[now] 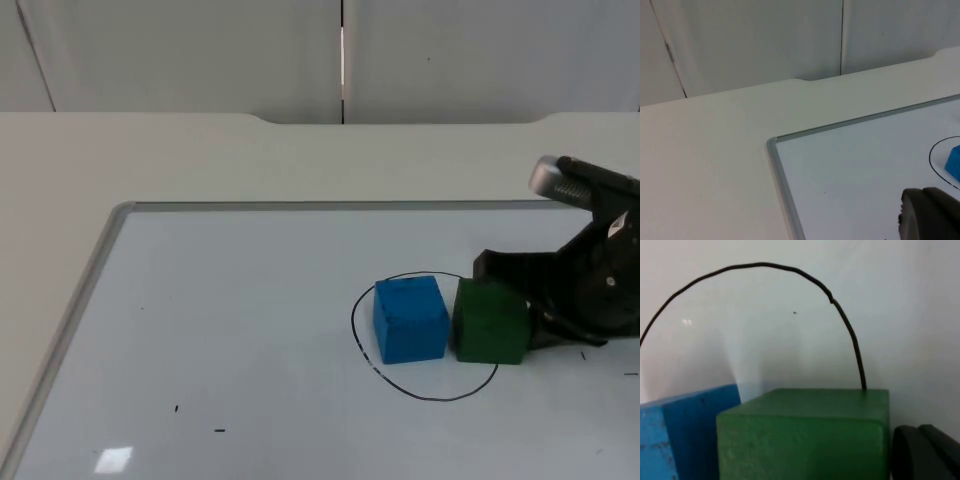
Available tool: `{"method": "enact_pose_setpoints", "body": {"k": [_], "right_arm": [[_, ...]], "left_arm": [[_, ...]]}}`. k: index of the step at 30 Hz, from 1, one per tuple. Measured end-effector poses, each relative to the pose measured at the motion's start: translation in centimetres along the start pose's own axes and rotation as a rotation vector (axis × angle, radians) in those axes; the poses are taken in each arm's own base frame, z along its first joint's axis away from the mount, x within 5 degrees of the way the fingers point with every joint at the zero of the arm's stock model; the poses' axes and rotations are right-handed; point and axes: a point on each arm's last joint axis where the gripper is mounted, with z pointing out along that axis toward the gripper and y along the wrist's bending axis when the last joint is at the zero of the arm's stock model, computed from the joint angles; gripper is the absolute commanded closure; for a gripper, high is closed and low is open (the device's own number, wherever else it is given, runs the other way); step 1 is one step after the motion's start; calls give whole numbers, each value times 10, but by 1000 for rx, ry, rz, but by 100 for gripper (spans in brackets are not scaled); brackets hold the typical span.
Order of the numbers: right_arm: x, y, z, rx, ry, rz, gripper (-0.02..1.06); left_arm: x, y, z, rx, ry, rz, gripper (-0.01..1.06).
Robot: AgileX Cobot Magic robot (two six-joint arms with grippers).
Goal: Push the two cubes into the marked area.
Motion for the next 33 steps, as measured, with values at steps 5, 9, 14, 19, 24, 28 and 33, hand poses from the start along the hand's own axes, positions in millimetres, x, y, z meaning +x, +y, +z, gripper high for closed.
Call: {"method": "enact_pose_setpoints", "body": {"k": [5, 9, 14, 19, 24, 28, 33], "right_arm": [[1, 0, 0, 1, 8, -2, 105], [3, 3, 0, -2, 11, -13, 105], [4, 5, 0, -5, 12, -21, 105], [4, 6, 0, -6, 10, -23, 105], [3, 7, -1, -9, 11, -23, 105], [-3, 13, -2, -18, 26, -35, 105], [-6, 16, -1, -22, 44, -40, 105]], "left_arm": [[0, 0, 0, 0, 0, 0, 105], [0, 0, 0, 0, 0, 0, 105], [0, 0, 0, 0, 0, 0, 105], [0, 0, 0, 0, 0, 0, 105], [0, 0, 0, 0, 0, 0, 105], [0, 0, 0, 0, 0, 0, 105], [0, 0, 0, 0, 0, 0, 105]]}}
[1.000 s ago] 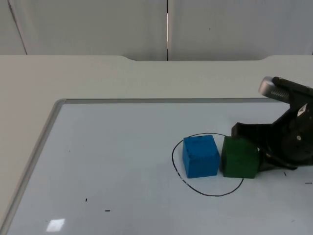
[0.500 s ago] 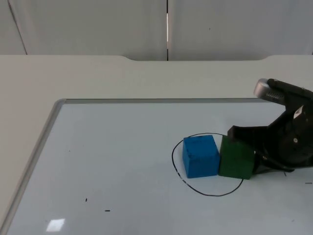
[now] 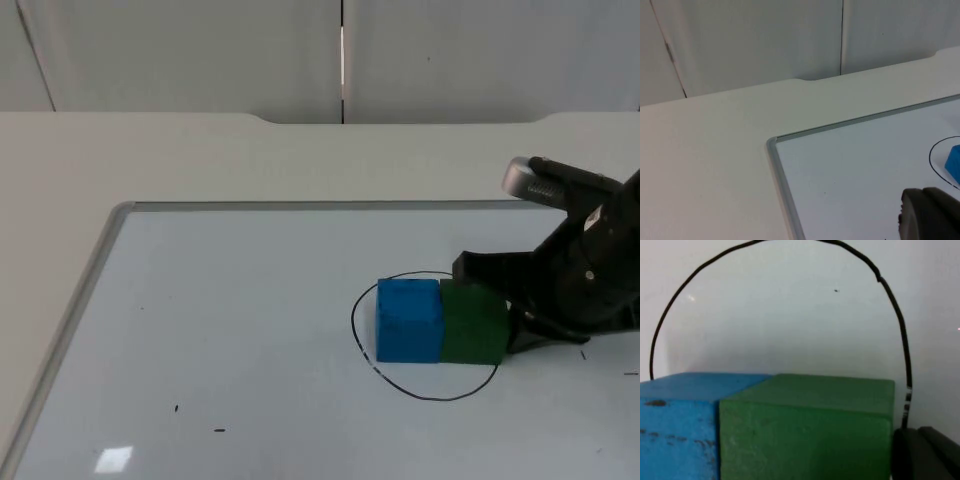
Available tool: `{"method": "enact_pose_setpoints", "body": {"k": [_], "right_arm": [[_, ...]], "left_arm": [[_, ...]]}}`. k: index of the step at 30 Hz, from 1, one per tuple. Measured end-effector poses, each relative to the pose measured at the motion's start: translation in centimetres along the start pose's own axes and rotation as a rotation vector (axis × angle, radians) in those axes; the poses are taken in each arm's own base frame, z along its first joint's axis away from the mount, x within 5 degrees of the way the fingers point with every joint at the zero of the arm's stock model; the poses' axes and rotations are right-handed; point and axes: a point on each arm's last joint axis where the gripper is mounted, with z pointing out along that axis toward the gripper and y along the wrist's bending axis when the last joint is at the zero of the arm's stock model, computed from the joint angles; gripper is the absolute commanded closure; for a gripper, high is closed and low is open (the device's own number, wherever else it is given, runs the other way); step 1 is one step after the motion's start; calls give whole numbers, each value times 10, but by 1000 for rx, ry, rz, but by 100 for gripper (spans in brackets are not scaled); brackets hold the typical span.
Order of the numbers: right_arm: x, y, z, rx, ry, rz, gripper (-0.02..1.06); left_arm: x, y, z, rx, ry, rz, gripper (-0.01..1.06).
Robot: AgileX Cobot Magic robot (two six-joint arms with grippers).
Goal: Push the two cubes into the marked area.
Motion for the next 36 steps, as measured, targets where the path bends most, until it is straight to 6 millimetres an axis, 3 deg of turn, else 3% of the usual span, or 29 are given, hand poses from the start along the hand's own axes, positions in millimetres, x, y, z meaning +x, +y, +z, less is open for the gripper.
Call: {"method": "enact_pose_setpoints", "body": {"k": [21, 25, 27, 30, 31, 36], "right_arm": [[-5, 2, 1, -8, -31, -13, 105], [-11, -6, -2, 1, -38, 4, 105], [-18, -16, -11, 11, -50, 2, 105], [-34, -26, -45, 12, -126, -21, 105], [-34, -26, -45, 12, -126, -21, 105], [-44, -30, -117, 40, -270, -174, 105]], "left_arm": [[0, 0, 0, 0, 0, 0, 105], [0, 0, 0, 0, 0, 0, 105], [0, 0, 0, 0, 0, 0, 105], [0, 0, 0, 0, 0, 0, 105], [0, 0, 0, 0, 0, 0, 105], [0, 0, 0, 0, 0, 0, 105]]}}
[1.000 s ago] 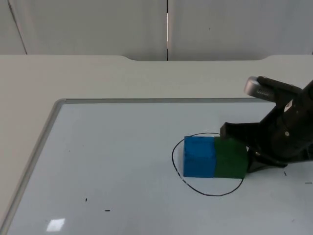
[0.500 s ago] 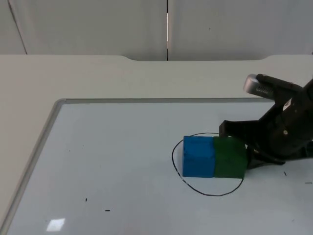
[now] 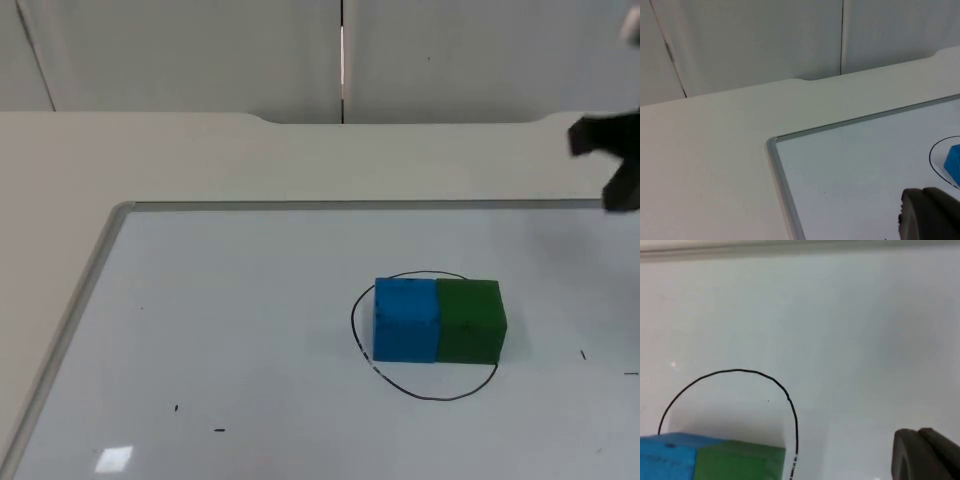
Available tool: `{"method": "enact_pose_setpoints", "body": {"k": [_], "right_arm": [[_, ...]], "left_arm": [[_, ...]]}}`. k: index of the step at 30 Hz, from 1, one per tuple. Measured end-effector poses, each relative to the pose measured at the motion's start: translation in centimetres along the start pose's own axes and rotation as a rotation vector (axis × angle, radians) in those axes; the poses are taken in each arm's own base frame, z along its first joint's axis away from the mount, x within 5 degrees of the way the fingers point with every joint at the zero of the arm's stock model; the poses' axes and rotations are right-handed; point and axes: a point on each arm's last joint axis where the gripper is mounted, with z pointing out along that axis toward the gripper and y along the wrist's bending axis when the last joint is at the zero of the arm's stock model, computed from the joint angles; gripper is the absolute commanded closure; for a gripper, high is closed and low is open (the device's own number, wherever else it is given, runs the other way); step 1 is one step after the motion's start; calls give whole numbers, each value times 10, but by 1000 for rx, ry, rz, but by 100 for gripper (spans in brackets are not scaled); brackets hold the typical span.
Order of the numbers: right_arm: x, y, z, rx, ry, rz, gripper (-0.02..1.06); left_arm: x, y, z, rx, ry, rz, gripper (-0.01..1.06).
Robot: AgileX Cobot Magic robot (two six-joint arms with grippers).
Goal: Push the two cubes into the marked area.
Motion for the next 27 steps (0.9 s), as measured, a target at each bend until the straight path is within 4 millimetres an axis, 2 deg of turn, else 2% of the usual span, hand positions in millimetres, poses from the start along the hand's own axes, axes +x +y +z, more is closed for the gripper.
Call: {"method": "enact_pose_setpoints", "body": {"k": [1, 3, 4, 5, 6, 10, 12, 16, 17, 22, 23, 27], "right_arm": [[0, 0, 0, 0, 0, 0, 105], [-6, 1, -37, 3, -71, -55, 105], [-7, 1, -42, 4, -78, -61, 105], [-8, 2, -57, 0, -107, -67, 105], [-8, 2, -57, 0, -107, -67, 105], [-7, 3, -117, -19, -244, -101, 105], [-7, 3, -124, -22, -260, -106, 105], [4, 2, -175, -39, -378, -147, 105], [4, 2, -175, -39, -378, -147, 105], [20, 0, -213, -47, -465, -180, 105], [20, 0, -213, -47, -465, -180, 105], [42, -6, -225, -49, -504, -199, 105]], "left_arm": [[0, 0, 0, 0, 0, 0, 105], [0, 0, 0, 0, 0, 0, 105], [0, 0, 0, 0, 0, 0, 105], [0, 0, 0, 0, 0, 0, 105], [0, 0, 0, 0, 0, 0, 105], [0, 0, 0, 0, 0, 0, 105], [0, 0, 0, 0, 0, 0, 105], [0, 0, 0, 0, 0, -10, 105], [0, 0, 0, 0, 0, -10, 105], [-6, -1, -6, 1, -17, -24, 105], [-6, -1, -6, 1, -17, -24, 105], [-14, -2, -19, 6, -18, -16, 105]]}}
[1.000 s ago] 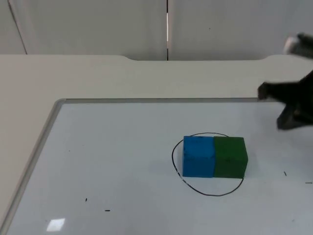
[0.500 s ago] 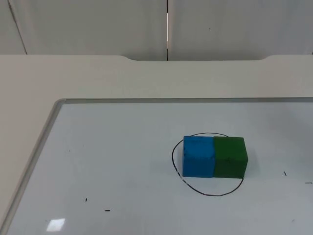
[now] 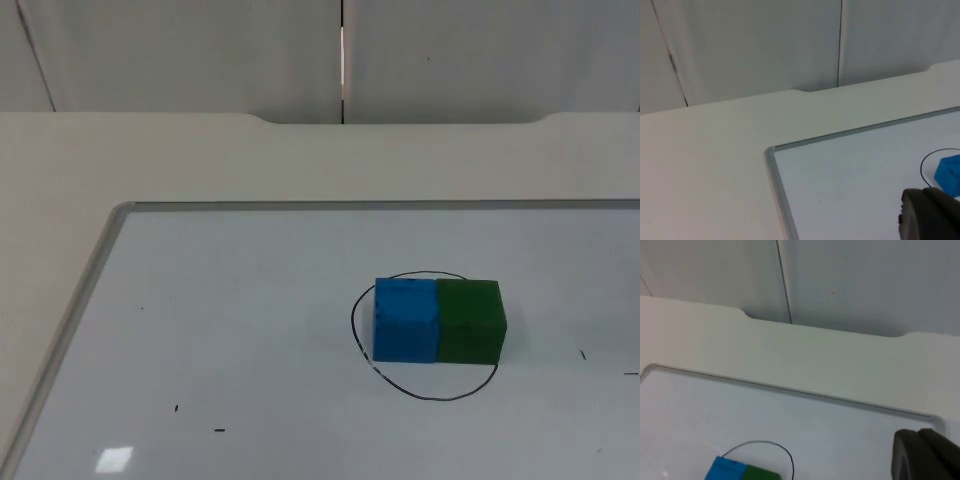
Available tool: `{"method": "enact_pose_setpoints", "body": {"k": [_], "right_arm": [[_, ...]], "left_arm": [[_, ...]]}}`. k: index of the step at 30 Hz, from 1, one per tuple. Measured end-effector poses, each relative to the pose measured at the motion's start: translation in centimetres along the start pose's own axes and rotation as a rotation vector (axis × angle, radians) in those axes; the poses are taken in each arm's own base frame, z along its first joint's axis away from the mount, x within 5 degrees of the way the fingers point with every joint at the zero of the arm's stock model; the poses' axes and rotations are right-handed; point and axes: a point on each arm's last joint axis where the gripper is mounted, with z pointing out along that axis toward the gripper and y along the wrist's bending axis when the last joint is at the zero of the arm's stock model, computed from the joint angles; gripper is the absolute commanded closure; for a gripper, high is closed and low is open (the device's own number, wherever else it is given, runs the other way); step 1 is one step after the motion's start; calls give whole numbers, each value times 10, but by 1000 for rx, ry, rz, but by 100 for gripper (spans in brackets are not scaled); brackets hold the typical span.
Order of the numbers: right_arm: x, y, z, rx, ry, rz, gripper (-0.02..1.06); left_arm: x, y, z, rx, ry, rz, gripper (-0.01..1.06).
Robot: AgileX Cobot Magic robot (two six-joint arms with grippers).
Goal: Push the two cubes into the marked area.
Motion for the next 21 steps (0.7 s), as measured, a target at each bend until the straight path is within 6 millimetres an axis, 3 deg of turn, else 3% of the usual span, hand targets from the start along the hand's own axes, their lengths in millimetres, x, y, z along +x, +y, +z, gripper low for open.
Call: {"method": "enact_pose_setpoints", "body": {"k": [8, 21], "right_arm": [[38, -2, -23, -1, -17, -33, 105], [91, -3, -74, -35, -131, -25, 105]], "left_arm": [[9, -2, -4, 15, 117, -11, 105], [20, -3, -9, 14, 134, -10, 105]]}}
